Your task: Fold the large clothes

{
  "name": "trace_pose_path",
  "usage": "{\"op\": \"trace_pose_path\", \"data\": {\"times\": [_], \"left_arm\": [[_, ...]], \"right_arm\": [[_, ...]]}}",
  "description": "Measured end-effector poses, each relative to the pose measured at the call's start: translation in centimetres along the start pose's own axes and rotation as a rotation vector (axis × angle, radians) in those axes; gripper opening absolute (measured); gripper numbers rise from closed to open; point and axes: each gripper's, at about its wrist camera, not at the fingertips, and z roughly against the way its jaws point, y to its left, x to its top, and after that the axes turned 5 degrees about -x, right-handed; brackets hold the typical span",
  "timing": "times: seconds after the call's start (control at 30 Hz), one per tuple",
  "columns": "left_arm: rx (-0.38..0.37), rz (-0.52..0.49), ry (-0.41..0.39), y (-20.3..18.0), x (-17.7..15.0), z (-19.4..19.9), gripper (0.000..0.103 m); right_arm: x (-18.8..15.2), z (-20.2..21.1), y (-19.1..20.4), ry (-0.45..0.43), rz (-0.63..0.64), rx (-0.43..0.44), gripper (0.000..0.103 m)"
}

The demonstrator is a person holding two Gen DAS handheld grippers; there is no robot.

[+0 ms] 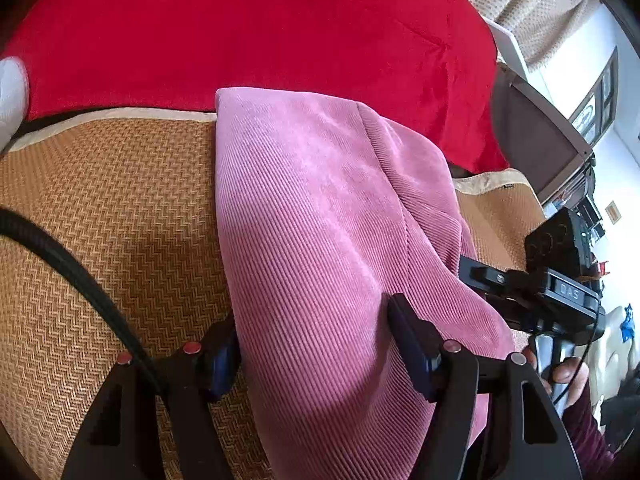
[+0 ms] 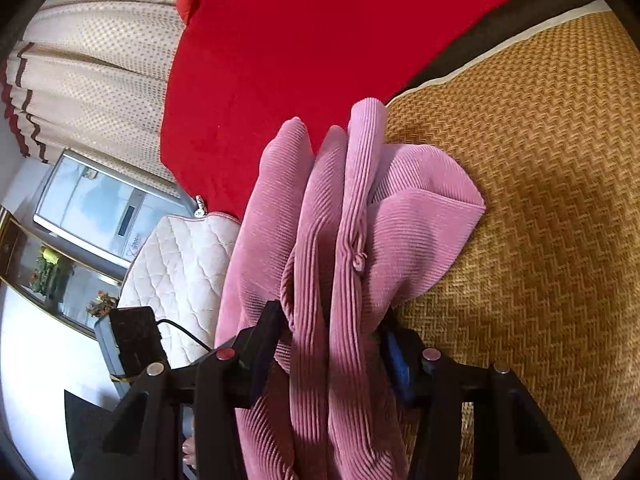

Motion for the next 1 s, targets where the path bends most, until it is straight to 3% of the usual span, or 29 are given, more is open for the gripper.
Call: {"op": "trace_pose_path", "data": {"times": [0.1,0.23,0.4,0.43,0.5,0.53,0.6,0.67,0.7,0.73,0.83,1.0], "left_arm": [[-0.013,0.031,0.005,0.5,0.3,0.5,0.070],[-0.002,0.026,-0.009,1.3,0.3,2.3,0.070],[0.059,-0.040,-0.012,0.0,-0.6,2.8,0.070],[0.066,-0.044,-0.014,-0.6,-0.5,2.8,0.070],[0.074,-0.049,-0.014,-0.8,-0.7,2.8,0.070],[0.082,-0.058,-0.013,-1.0,-0.6,2.9,0.070],[0.101,-0.083,-0.016,-1.2,-1.0,2.8,0.071],[0.126,-0.102,-0.009,-1.4,-1.6,2.3,0.072],[0.131,-0.107,0.003,-1.5,-1.8,1.8,0.072],[0.134,-0.102,-0.003,-1.6,-2.4,1.7,0.074],[0.154,-0.110,-0.023,-2.2,-2.6,2.6,0.074],[0.326,-0.207,-0.150,-5.8,-4.2,6.4,0.076]], "right_arm": [[-0.1,1.7,0.5,-0.005,0.027,-0.058,0.059],[-0.5,5.9,1.0,-0.138,0.078,-0.102,0.059],[-1.0,7.7,5.6,-0.260,0.262,-0.047,0.056],[-1.1,7.3,6.6,-0.259,0.287,-0.043,0.055],[-1.4,5.9,8.2,-0.229,0.337,-0.036,0.039],[-1.5,4.9,8.8,-0.212,0.355,-0.045,0.039],[-1.7,2.8,9.4,-0.178,0.375,-0.088,0.039],[-1.1,0.1,8.6,-0.116,0.343,-0.192,0.038],[-0.9,-1.4,7.4,-0.075,0.305,-0.249,0.030],[-0.7,-2.2,6.2,-0.053,0.265,-0.240,0.030],[-0.5,-1.0,6.2,-0.062,0.254,-0.217,0.030],[-2.9,2.9,7.9,-0.117,0.277,-0.263,0.037]]}}
